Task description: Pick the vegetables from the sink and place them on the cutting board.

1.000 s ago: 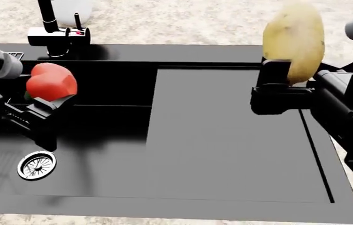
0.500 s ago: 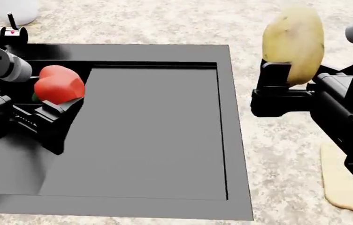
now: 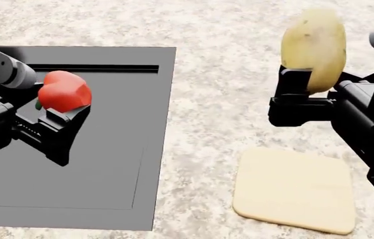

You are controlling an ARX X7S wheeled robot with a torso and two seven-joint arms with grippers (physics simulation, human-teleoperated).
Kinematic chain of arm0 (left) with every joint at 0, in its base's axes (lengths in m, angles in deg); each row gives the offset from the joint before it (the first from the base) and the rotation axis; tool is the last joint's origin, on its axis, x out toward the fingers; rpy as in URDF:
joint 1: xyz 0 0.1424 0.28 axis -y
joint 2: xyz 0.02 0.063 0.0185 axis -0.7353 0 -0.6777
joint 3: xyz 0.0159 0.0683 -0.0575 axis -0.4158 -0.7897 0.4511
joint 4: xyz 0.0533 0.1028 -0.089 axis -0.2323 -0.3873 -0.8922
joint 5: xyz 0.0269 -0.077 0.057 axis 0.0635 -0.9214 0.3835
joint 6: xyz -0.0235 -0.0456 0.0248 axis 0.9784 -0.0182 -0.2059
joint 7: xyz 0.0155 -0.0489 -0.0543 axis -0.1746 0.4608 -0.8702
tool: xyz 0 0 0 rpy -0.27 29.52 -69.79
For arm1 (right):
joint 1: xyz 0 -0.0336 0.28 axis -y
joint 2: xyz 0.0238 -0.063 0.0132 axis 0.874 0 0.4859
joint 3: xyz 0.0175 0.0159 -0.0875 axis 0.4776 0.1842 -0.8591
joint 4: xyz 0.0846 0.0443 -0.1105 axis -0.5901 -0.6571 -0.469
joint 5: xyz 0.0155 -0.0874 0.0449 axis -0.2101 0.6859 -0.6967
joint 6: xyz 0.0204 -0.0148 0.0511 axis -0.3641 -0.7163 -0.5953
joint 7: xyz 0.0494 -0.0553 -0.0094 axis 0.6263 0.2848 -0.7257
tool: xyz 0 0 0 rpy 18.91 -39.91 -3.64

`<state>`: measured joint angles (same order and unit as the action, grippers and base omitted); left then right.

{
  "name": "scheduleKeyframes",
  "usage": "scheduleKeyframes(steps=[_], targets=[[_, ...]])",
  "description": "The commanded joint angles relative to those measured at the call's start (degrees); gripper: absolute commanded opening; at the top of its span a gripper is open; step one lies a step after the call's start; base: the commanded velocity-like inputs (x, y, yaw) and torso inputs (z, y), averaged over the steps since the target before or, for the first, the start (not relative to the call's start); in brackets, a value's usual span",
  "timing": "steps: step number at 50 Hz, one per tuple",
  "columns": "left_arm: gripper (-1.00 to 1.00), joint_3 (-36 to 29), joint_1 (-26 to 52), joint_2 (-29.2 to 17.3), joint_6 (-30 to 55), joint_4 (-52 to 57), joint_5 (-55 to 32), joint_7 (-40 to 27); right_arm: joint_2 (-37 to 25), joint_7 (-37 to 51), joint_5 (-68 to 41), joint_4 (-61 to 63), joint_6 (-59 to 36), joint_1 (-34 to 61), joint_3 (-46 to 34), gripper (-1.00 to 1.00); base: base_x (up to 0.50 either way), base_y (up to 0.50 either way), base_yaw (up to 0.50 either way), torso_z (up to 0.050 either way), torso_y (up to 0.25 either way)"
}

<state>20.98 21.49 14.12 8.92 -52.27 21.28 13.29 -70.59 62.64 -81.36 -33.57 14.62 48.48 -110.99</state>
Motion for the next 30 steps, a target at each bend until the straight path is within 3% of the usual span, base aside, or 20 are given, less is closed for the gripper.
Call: scheduleKeyframes(steps=[1, 21, 30], targets=[[-1.0, 0.2, 0.3, 0.0, 0.1, 0.1, -1.0, -1.0, -0.4, -0.4, 1.2, 0.2, 0.0, -0.2, 0.5, -1.0, 0.0, -0.5, 0.0, 0.0, 0.0], [-1.0, 0.4, 0.9, -0.2, 0.4, -0.1, -1.8, -1.1, 0.8, -0.8, 1.4, -0.7, -0.6, -0.6, 0.1, -1.0, 0.0, -0.5, 0.0, 0.0, 0.001], [-1.0, 0.6, 0.8, 0.0, -0.3, -1.3, -1.3, -1.4, 1.2, -0.6, 1.8, -1.1, -0.7, -0.8, 0.0, -1.0, 0.0, -0.09, 0.0, 0.0, 0.0]])
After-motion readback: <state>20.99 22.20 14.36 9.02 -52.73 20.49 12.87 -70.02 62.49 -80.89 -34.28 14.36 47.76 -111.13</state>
